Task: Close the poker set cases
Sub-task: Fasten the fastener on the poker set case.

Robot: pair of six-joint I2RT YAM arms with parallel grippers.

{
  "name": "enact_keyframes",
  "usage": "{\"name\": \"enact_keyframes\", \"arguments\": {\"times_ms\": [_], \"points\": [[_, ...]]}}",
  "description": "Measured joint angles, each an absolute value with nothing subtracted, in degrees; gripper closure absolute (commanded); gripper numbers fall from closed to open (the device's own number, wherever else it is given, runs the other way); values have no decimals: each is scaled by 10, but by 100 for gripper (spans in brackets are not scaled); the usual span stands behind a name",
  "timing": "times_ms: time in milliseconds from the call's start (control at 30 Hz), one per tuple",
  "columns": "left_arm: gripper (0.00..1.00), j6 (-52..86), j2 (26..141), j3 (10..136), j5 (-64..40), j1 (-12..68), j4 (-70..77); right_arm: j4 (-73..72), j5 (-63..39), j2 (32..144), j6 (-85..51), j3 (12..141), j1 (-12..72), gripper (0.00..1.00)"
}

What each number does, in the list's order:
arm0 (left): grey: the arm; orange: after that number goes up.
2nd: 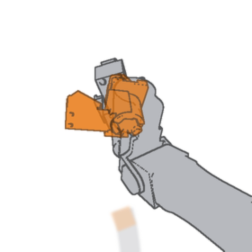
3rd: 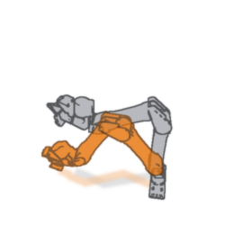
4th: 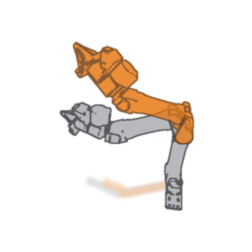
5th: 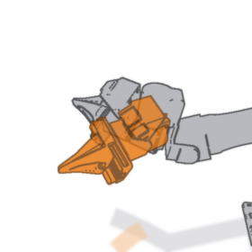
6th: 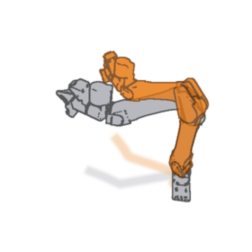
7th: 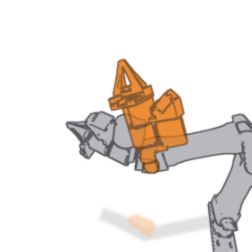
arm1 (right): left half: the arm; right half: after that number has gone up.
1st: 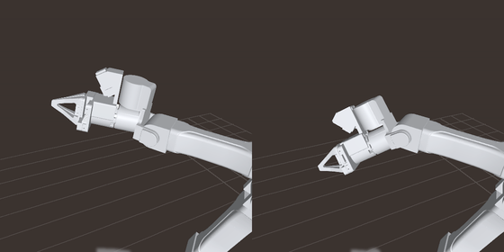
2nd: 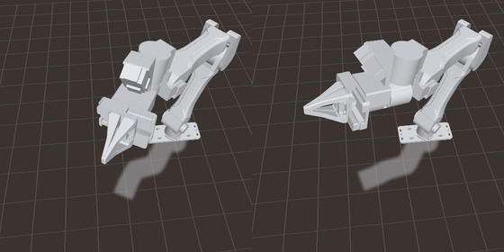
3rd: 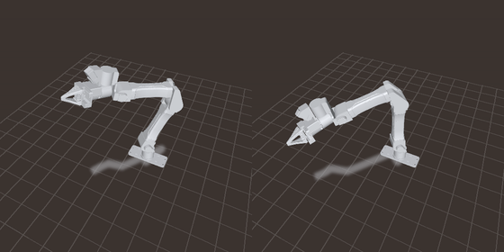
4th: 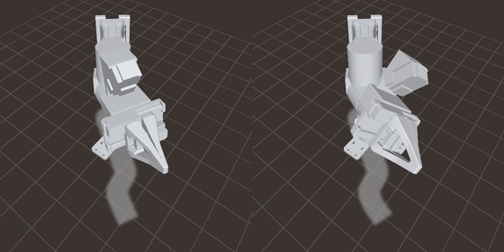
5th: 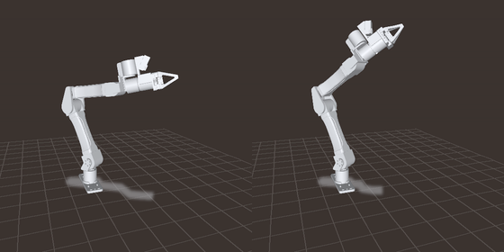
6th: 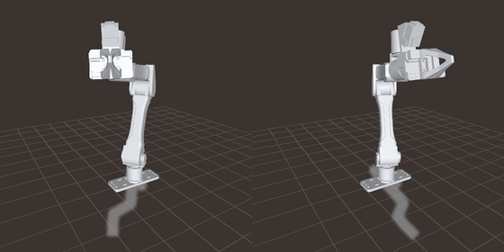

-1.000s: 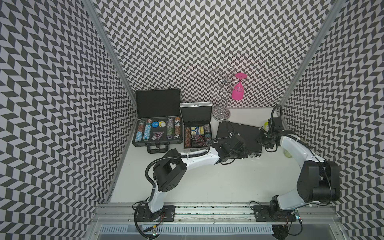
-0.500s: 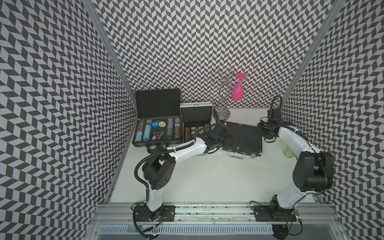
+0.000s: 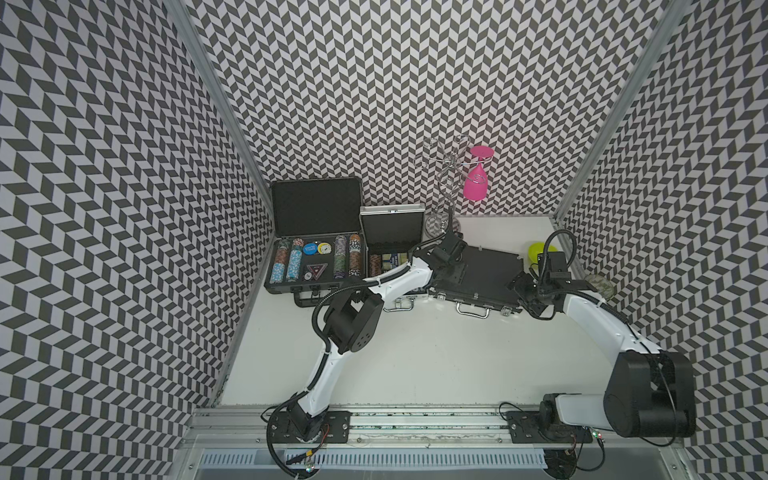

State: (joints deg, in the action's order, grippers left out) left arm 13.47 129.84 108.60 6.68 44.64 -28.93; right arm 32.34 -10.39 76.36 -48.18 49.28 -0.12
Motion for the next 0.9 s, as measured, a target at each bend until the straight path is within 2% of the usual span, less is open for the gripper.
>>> {"name": "enact_keyframes", "arguments": {"times_ms": [167, 300, 900], "points": [[40, 106, 1324, 1140, 68, 437, -342, 303, -122, 738, -545, 456, 2, 17], [43, 87, 1341, 1168, 78, 439, -369, 288, -124, 733, -597, 440, 18, 16], [45, 82, 1327, 1133, 83, 442, -347, 157, -81, 712, -789, 324, 73, 16]]}}
